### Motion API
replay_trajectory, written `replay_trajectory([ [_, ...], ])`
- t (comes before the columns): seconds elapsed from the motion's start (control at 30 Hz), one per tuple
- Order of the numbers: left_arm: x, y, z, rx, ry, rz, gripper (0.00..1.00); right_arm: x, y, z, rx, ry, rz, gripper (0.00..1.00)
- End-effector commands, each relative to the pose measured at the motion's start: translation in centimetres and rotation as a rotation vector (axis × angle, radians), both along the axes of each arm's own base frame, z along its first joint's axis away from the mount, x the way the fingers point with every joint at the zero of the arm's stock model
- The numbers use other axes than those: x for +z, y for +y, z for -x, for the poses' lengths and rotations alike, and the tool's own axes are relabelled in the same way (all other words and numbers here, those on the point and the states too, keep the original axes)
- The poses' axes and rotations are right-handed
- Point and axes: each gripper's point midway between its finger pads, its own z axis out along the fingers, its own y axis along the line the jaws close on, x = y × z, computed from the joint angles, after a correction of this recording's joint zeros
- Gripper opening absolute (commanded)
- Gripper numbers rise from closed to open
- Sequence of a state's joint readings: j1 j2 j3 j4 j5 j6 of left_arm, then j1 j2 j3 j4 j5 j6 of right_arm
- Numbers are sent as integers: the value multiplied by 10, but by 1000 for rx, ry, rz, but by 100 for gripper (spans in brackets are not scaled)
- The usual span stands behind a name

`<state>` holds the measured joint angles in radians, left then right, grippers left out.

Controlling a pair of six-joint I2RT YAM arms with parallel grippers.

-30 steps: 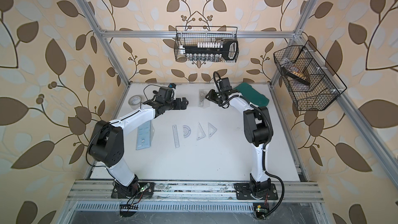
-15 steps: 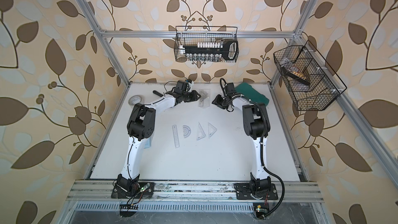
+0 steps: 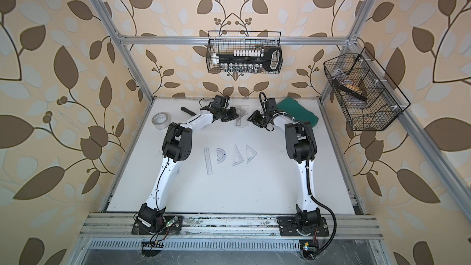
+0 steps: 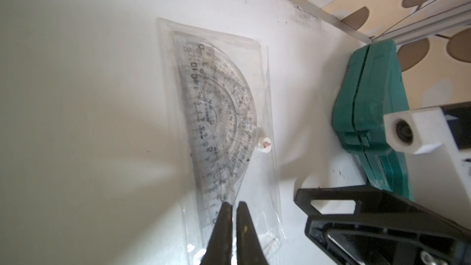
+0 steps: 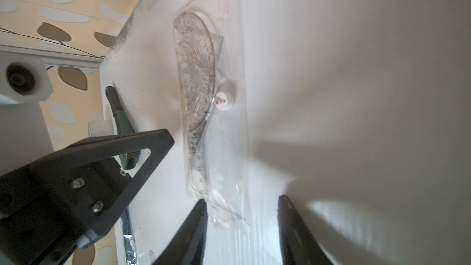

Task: Open the ruler set and take out the ruler
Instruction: Pick up the ruler set bag from the center of the board.

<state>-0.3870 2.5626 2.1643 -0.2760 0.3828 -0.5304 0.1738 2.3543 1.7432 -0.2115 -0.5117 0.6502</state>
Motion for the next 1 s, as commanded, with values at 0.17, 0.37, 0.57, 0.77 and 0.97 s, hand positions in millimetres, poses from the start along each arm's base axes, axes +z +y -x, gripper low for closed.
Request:
replay_trajectory([
  [0.17,-21,12,10,47,98,-66,5,-22,23,1,27,54,-41,46],
  [0.37,-30,13,11,42,130,-73,5,-19,30,-1,23,45,-86,46],
  [0.57,-37,13,16,36,149,-73,4,-15,31,-6,18,28,-83,46],
  [0.77,-33,14,16,31,144,-71,3,-21,33,-13,11,28,-95,34],
  [0.97,-27,15,14,29,133,-55,3,-17,33,-14,11,10,-92,9],
])
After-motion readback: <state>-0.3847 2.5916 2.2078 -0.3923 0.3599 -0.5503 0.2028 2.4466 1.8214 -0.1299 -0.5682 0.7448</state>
